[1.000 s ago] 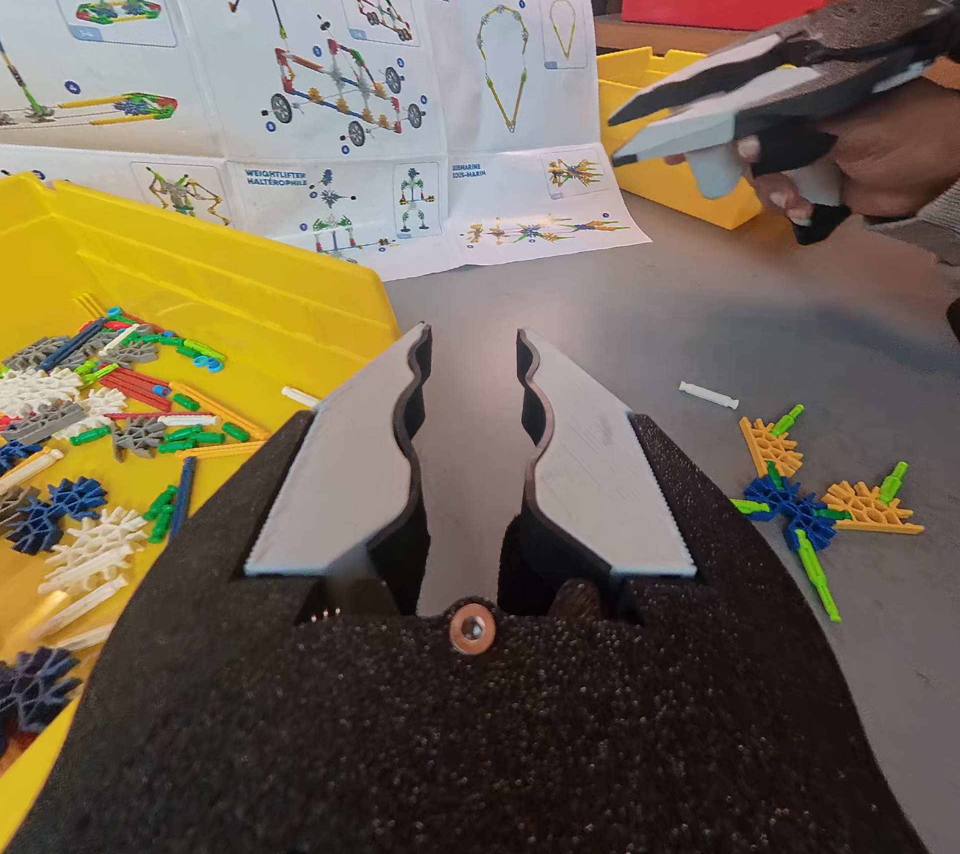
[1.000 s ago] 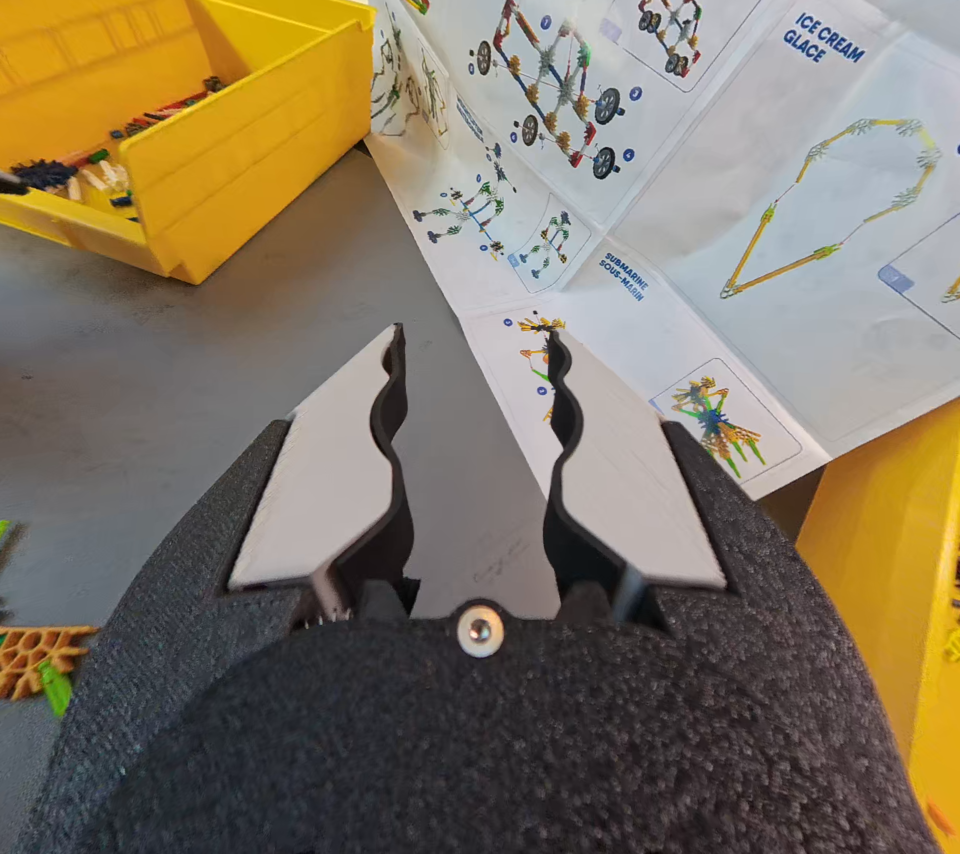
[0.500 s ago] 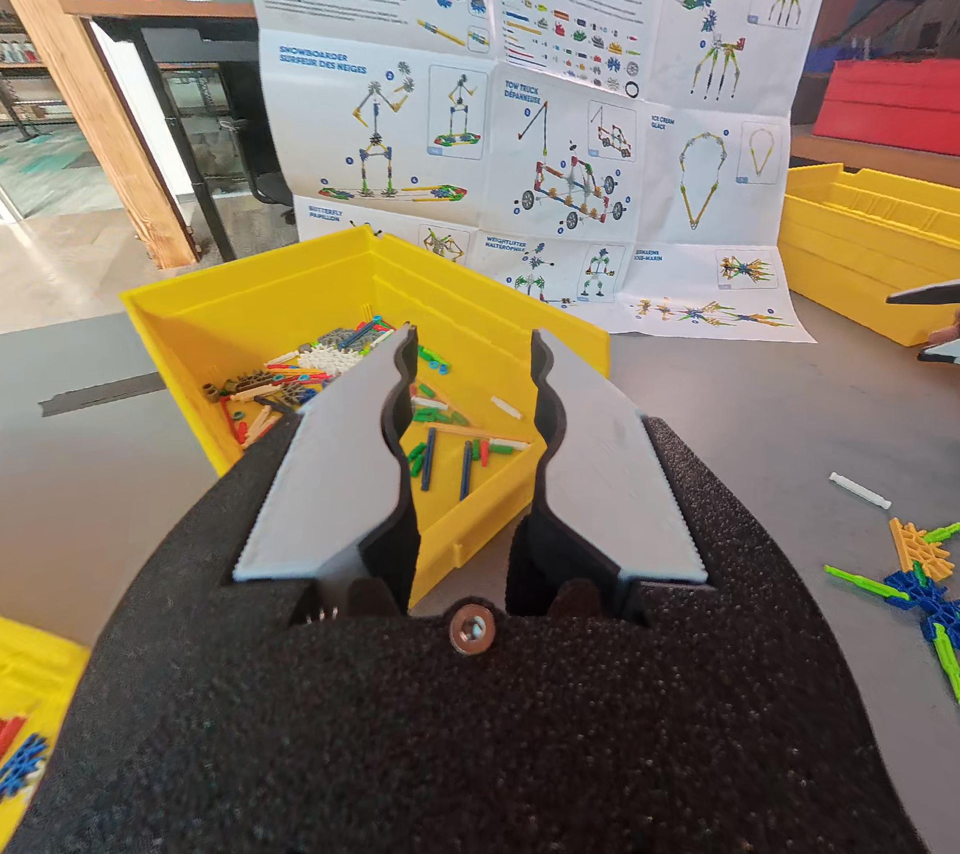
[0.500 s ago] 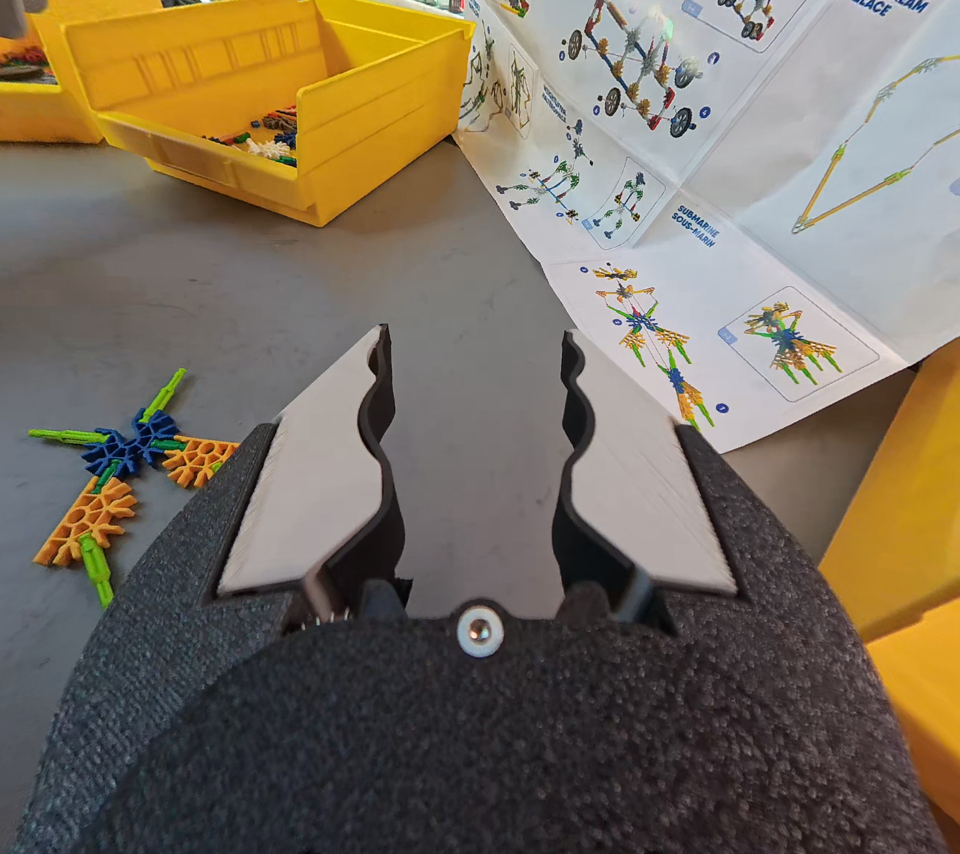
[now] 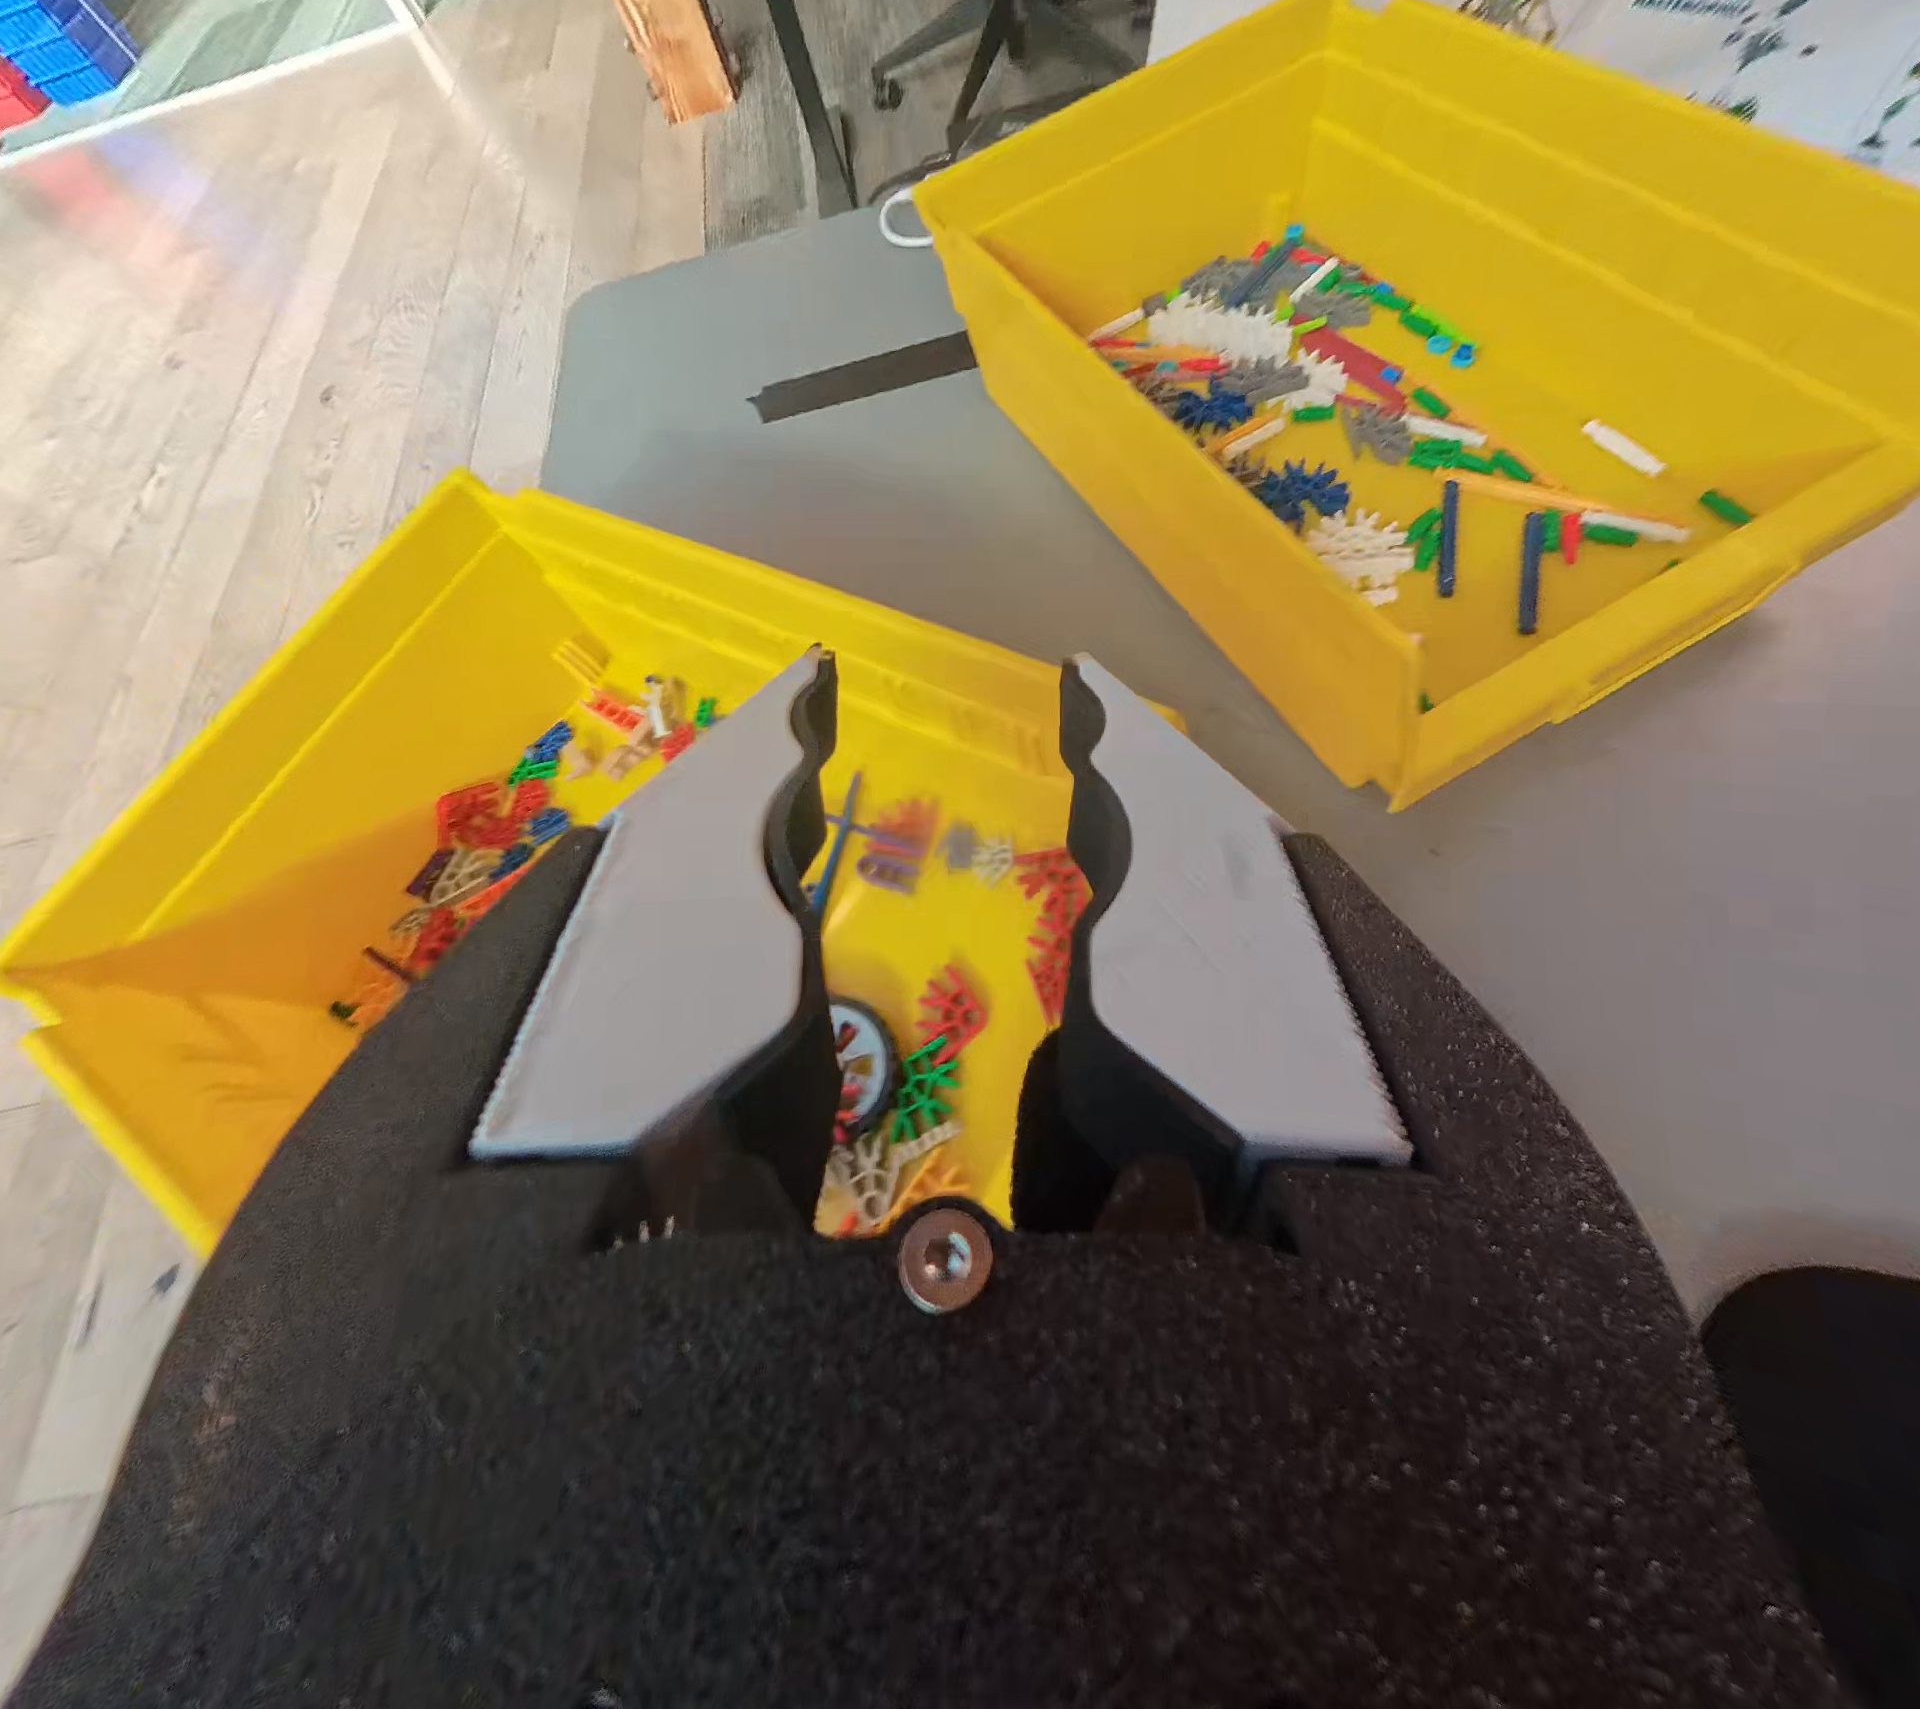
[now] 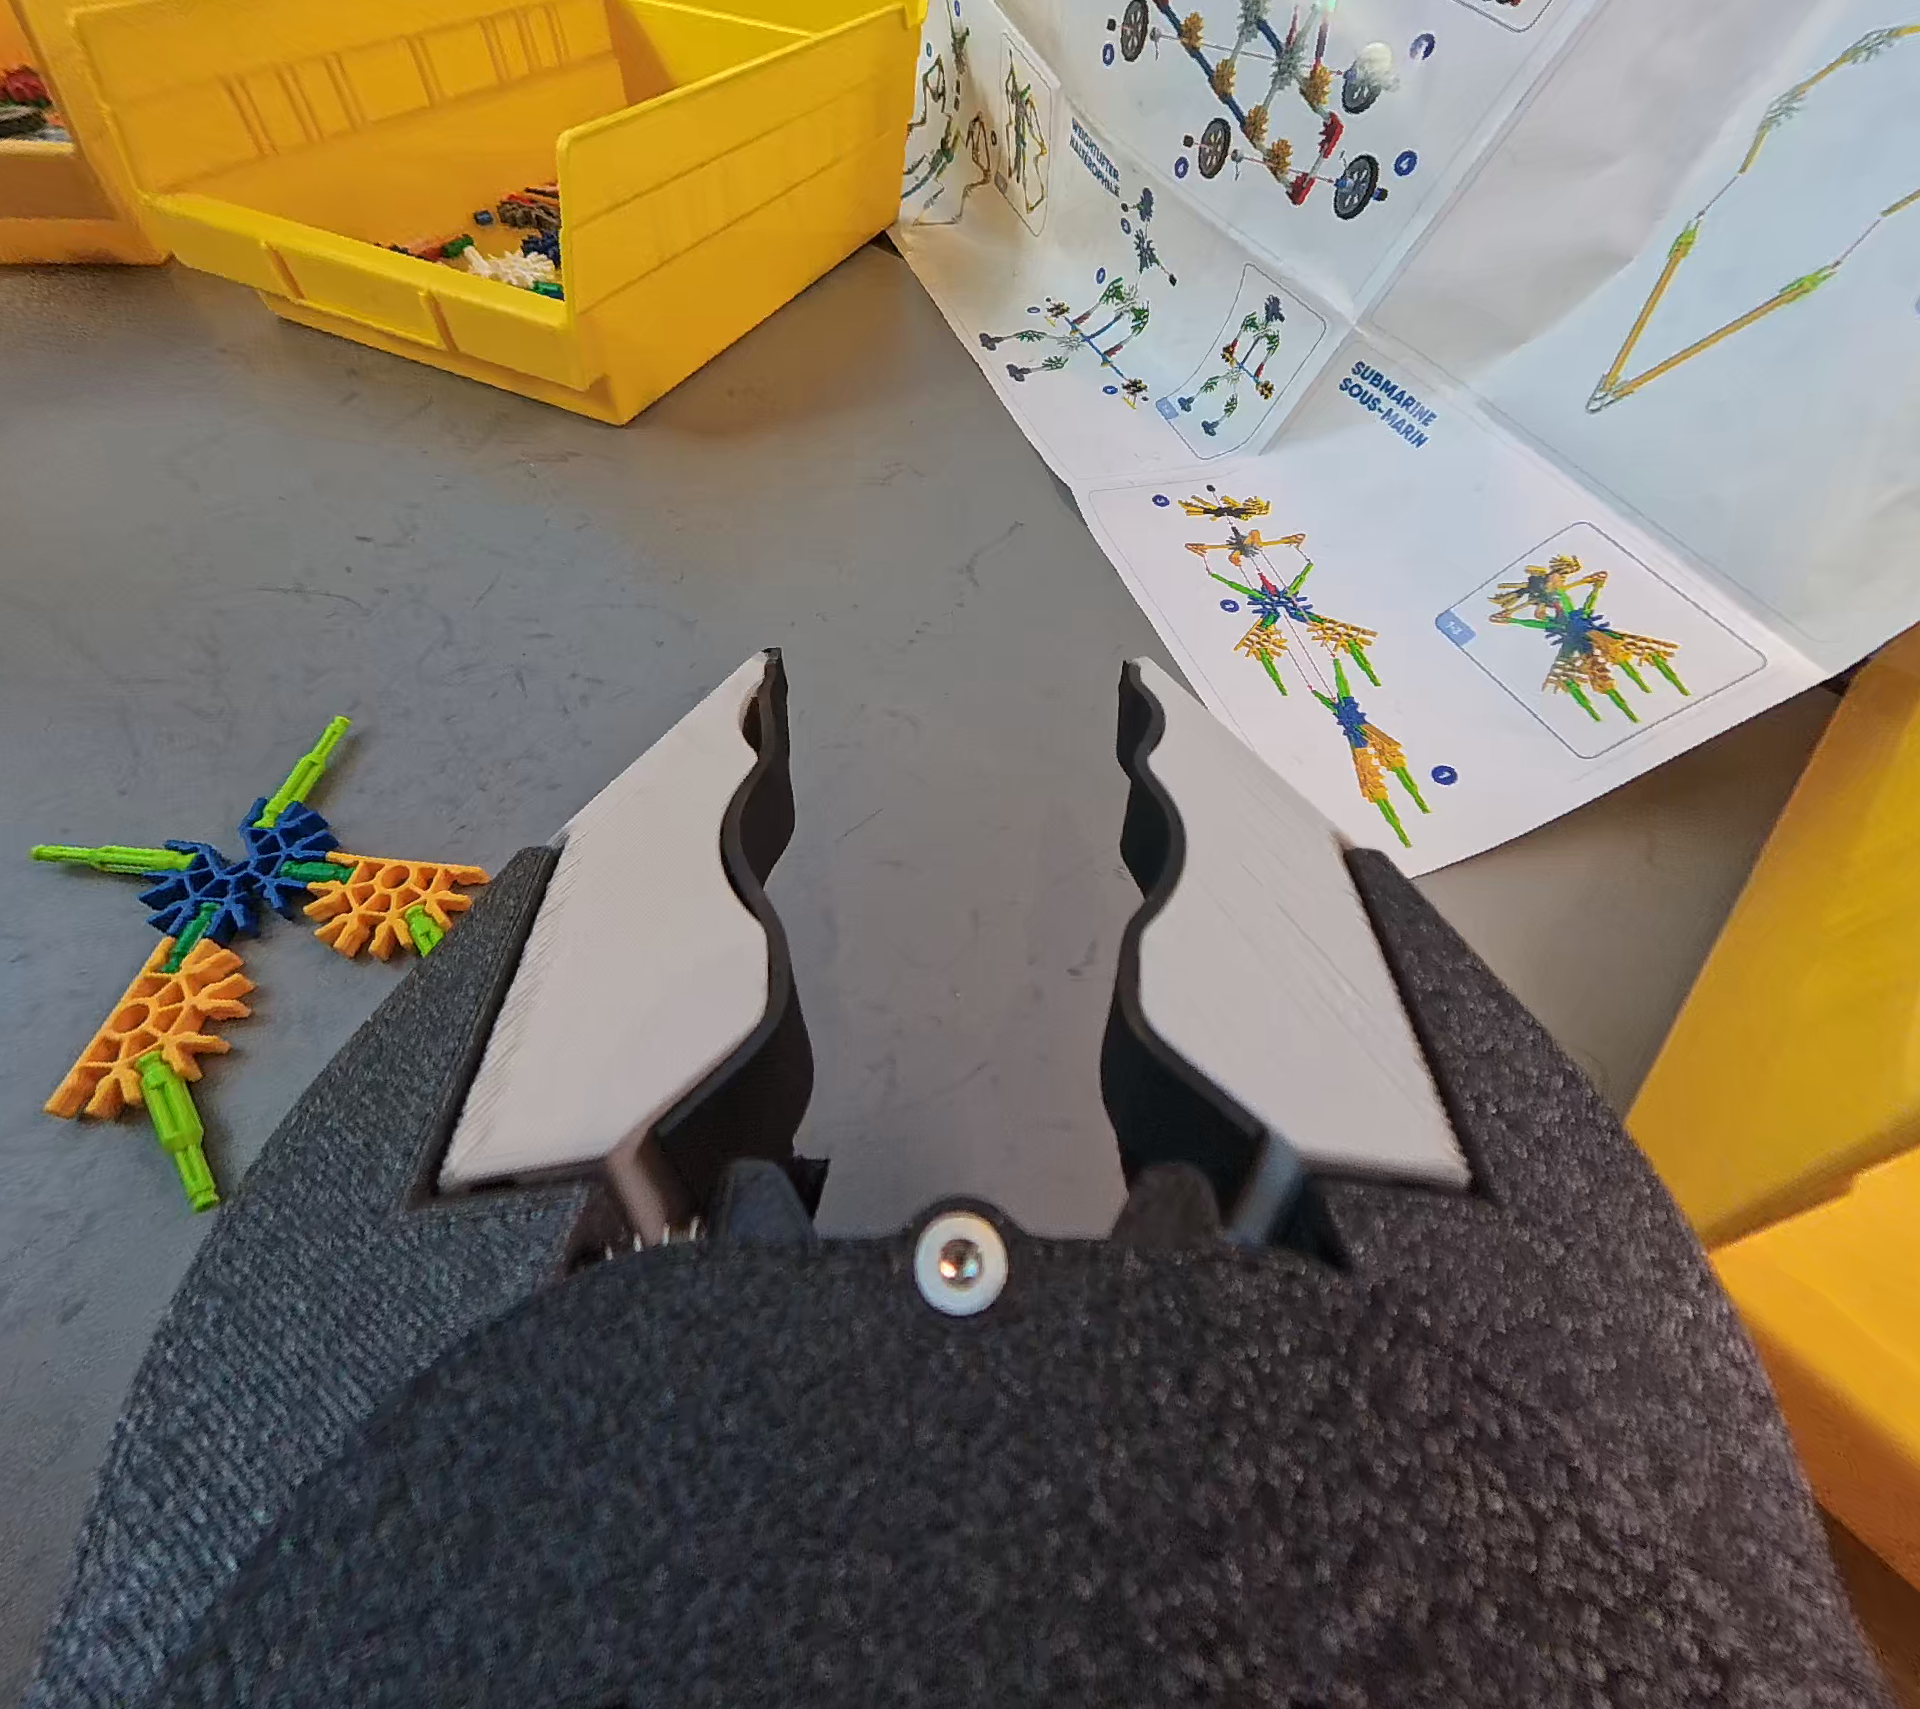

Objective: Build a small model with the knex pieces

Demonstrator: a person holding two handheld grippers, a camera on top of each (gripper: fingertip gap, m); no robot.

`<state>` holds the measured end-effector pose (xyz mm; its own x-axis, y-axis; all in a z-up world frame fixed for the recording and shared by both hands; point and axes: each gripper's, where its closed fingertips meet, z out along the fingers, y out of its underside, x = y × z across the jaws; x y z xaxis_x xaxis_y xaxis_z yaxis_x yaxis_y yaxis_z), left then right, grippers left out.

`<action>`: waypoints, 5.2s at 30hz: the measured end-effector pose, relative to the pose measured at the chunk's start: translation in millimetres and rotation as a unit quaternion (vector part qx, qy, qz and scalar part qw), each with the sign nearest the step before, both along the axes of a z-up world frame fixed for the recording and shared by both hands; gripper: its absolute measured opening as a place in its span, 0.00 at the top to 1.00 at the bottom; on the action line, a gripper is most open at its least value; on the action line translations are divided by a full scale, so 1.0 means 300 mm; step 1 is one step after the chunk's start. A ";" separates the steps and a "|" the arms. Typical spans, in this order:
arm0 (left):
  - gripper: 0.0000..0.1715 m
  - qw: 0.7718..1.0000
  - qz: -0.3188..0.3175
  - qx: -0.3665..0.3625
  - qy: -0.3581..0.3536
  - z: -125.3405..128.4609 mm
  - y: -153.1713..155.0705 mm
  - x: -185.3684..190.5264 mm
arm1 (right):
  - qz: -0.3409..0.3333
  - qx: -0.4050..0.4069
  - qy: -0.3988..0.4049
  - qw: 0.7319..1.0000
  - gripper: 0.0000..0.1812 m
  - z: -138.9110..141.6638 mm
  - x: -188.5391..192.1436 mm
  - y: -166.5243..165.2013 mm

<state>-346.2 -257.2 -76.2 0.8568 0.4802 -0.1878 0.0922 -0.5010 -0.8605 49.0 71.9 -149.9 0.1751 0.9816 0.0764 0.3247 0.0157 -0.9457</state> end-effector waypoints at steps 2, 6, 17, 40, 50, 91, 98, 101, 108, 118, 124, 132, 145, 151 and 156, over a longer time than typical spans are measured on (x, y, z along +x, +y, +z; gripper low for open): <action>0.76 0.998 0.013 -0.055 0.001 0.012 -0.065 -0.087 | 0.000 -0.002 -0.002 1.000 0.66 -0.002 0.002 -0.001; 0.76 0.986 0.021 -0.162 -0.035 -0.016 -0.165 -0.225 | 0.004 -0.003 -0.006 1.000 0.67 -0.008 -0.004 -0.009; 0.76 0.939 -0.024 -0.302 -0.162 -0.323 -0.164 -0.322 | -0.001 0.023 -0.011 1.000 0.70 -0.012 -0.008 -0.017; 0.87 0.942 0.042 -0.321 -0.089 -0.238 -0.214 -0.553 | 0.005 0.096 -0.059 0.994 0.72 -0.062 -0.027 -0.029; 0.80 0.937 -0.277 -0.209 -0.034 -0.039 0.366 0.045 | 0.003 0.072 -0.048 0.996 0.72 -0.053 -0.027 -0.015; 0.83 0.719 -0.409 -0.562 0.022 -0.463 0.635 0.052 | 0.065 0.051 -0.033 0.996 0.72 -0.042 -0.021 -0.075; 0.83 0.840 -0.357 -0.394 0.109 -0.179 0.688 0.111 | 0.202 -0.051 -0.161 0.965 0.56 -0.160 0.024 -0.270; 0.84 0.875 -0.346 -0.318 0.121 -0.076 0.654 0.208 | 0.269 -0.053 -0.212 0.938 0.53 -0.176 0.035 -0.425; 0.84 0.895 -0.376 -0.222 0.090 -0.078 0.531 0.498 | 0.311 0.025 -0.277 0.909 0.55 -0.259 -0.001 -0.553; 0.83 0.893 -0.435 -0.109 -0.017 -0.246 0.505 0.871 | 0.238 -0.006 -0.309 0.921 0.67 -0.247 0.140 -0.513; 0.83 0.873 -0.467 -0.124 -0.071 -0.396 0.529 0.994 | 0.242 0.013 -0.265 0.933 0.64 -0.181 0.157 -0.476; 0.84 0.887 -0.421 -0.150 -0.117 -0.476 0.526 0.970 | 0.291 0.004 -0.300 0.908 0.85 -0.264 0.133 -0.464; 0.87 0.895 -0.398 -0.140 -0.143 -0.504 0.545 0.932 | 0.158 -0.021 -0.321 0.934 0.87 -0.262 0.299 -0.228; 0.81 0.893 -0.406 -0.077 -0.177 -0.426 0.556 0.913 | 0.075 -0.018 -0.319 0.945 0.87 -0.248 0.375 -0.006; 0.74 0.897 -0.400 -0.089 -0.167 -0.446 0.555 0.893 | 0.049 -0.007 -0.324 0.945 0.87 -0.246 0.371 0.110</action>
